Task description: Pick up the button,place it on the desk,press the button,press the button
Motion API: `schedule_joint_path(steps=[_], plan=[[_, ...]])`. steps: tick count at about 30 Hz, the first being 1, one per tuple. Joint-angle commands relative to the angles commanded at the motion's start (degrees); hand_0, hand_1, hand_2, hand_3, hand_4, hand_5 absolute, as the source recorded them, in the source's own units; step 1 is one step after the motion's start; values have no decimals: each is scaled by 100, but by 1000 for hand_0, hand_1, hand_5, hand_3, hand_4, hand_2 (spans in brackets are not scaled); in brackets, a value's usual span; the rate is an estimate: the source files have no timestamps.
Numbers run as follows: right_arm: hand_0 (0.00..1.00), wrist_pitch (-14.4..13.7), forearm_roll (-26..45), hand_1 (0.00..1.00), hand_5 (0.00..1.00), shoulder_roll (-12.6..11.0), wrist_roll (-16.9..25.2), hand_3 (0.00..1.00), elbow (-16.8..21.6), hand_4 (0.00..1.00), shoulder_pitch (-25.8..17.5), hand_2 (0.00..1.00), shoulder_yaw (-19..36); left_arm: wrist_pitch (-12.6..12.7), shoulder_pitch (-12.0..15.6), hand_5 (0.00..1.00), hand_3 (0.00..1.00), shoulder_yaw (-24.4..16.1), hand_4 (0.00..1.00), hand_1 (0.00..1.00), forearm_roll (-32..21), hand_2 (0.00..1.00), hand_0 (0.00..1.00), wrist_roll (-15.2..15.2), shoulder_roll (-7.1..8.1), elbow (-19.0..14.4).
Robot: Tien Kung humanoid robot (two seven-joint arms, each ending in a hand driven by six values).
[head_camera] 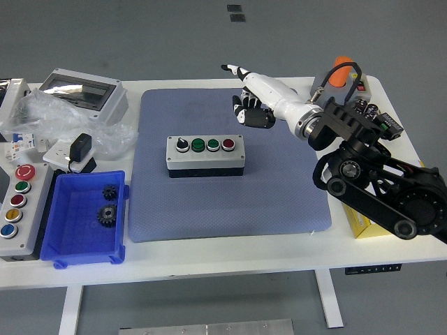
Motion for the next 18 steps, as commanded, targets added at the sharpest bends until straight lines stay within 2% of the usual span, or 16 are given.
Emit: schedule_joint_path(steps=[4, 5, 10, 11, 12, 14, 17, 18], plan=[[448, -928, 486, 441, 94, 162, 871, 818, -305, 474, -637, 507, 614, 23, -3, 202, 605, 83, 569, 641, -107, 523, 627, 24, 8, -19], [663, -1198, 660, 655, 168, 209, 1144, 758, -377, 529, -806, 658, 768, 25, -8, 203, 605, 97, 572, 642, -121, 523, 627, 26, 10, -21], [663, -2074, 1373, 655, 168, 333, 2152, 758, -570, 529, -1415, 658, 1277, 12, -48, 203, 605, 102, 572, 642, -113, 523, 627, 20, 9, -17], [663, -2221, 1526, 655, 168, 335, 2358, 758, -591, 529, -1528, 658, 1342, 6, -57, 203, 605, 99, 572, 642, -107, 523, 627, 15, 9, -14], [789, -2356, 1676, 762, 280, 333, 2561, 761, -608, 614, -1637, 772, 1392, 3, -64, 203, 606, 99, 573, 642, -107, 525, 630, 12, 10, -12], [789, -2644, 2055, 762, 280, 310, 3040, 761, -653, 614, -1906, 772, 1473, 1, -73, 203, 606, 109, 573, 642, -114, 525, 630, 15, 14, -12], [789, -2650, 2538, 762, 280, 312, 3605, 761, -746, 614, -2183, 772, 1478, 5, -64, 203, 606, 124, 573, 642, -118, 525, 630, 47, 25, -23], [814, -2650, 2672, 773, 379, 330, 3759, 818, -777, 669, -2215, 795, 1472, 6, -61, 204, 606, 125, 573, 642, -112, 527, 630, 62, 30, -28]])
